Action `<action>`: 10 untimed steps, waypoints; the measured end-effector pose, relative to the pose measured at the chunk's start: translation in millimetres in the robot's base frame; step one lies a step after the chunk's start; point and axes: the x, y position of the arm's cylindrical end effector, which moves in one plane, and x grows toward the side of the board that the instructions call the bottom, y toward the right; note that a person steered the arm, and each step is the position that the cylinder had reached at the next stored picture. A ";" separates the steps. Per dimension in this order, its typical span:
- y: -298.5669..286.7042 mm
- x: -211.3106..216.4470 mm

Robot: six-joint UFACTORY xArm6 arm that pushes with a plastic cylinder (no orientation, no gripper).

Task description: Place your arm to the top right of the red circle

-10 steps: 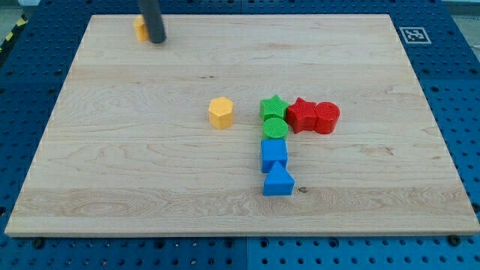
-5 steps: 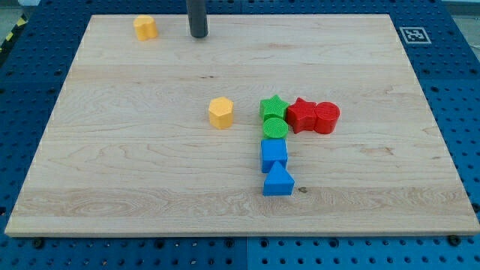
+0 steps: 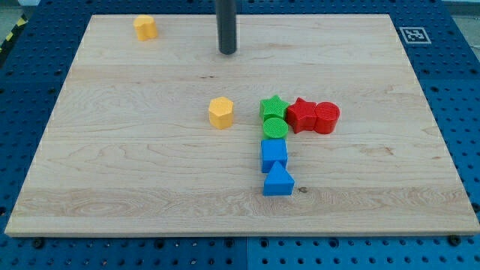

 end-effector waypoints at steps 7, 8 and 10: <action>158.5 95.3; 178.1 105.2; 180.5 106.7</action>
